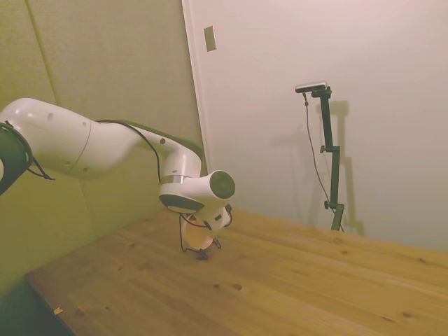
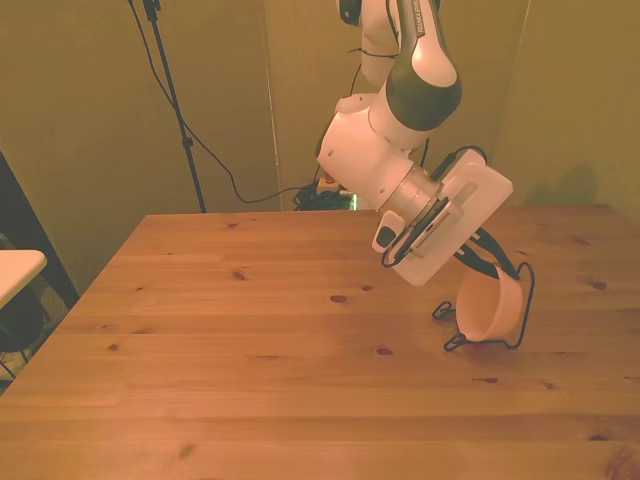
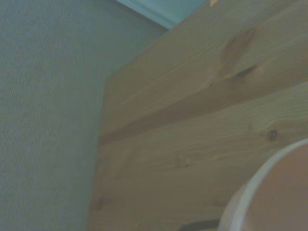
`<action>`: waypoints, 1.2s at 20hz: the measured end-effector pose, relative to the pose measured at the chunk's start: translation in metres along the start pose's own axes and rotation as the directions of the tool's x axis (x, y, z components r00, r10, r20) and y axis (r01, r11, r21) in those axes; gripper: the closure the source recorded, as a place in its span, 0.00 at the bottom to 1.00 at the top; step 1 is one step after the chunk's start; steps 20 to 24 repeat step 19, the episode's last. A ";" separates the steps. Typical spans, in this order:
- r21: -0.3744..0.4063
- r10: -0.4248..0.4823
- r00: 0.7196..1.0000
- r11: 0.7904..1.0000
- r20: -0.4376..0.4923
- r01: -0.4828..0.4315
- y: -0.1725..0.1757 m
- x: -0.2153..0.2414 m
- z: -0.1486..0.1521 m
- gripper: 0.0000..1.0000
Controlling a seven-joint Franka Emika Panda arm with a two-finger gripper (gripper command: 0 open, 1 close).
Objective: Load the bowl
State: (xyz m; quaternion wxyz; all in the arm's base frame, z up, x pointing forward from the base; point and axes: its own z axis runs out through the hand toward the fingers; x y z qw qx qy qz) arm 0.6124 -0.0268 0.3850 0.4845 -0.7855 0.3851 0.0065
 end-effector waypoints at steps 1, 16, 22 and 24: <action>0.002 -0.004 1.000 1.000 0.003 0.004 -0.001 -0.001 0.000 0.00; -0.082 -0.113 0.977 0.992 -0.181 0.099 0.004 -0.059 -0.121 0.00; -0.146 -0.101 0.973 0.987 -0.208 0.071 0.039 -0.079 -0.124 0.00; -0.146 -0.101 0.973 0.987 -0.208 0.071 0.039 -0.079 -0.124 0.00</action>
